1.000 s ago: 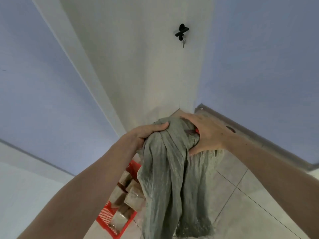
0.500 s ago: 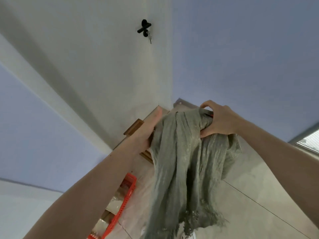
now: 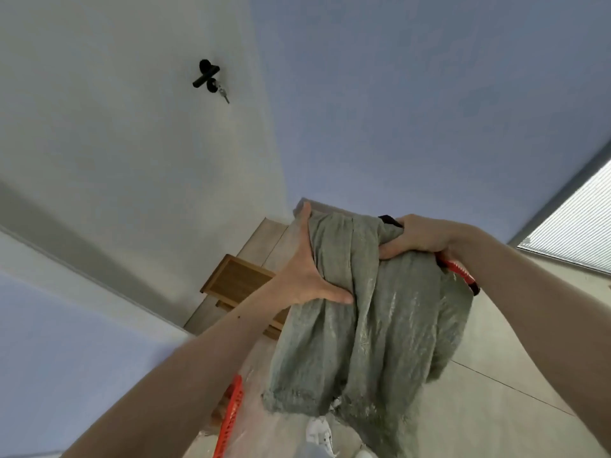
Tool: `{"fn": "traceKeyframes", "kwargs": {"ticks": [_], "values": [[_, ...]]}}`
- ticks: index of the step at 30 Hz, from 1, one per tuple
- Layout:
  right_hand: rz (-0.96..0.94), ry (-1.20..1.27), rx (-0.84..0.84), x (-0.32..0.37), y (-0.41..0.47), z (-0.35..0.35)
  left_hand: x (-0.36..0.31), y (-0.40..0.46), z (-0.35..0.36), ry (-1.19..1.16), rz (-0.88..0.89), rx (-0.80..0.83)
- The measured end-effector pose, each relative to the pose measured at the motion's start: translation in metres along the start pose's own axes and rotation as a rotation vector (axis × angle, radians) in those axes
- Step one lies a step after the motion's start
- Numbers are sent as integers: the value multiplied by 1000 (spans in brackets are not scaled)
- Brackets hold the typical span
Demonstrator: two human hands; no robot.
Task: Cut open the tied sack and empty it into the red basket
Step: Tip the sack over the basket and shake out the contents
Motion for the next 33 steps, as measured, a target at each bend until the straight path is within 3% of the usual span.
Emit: {"fn": "traceKeyframes", "kwargs": {"ticks": [4,6,13,19,27,33], "values": [[22,145,55,0,5,-4,-1,22,-7,-88,5,-6],[42,145,5,0,10,-10,0,32,-13,-107,13,14],[-80,-165,-507,0,5,-49,7,70,-24,-222,-233,-46],[-55,-508,-332,-28,-1,-49,-6,105,-1,-329,-372,-57],[-100,-467,-473,-63,-2,-106,-56,147,61,-504,-371,114],[-125,-304,-535,-89,-7,-185,-77,183,101,-425,-329,74]]}}
Point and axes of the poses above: each hand's wrist, its own y-axis towards the middle knuckle, its own z-axis out of the palm, x = y × z, the point moved 5 cm from there along y, towards the middle knuckle
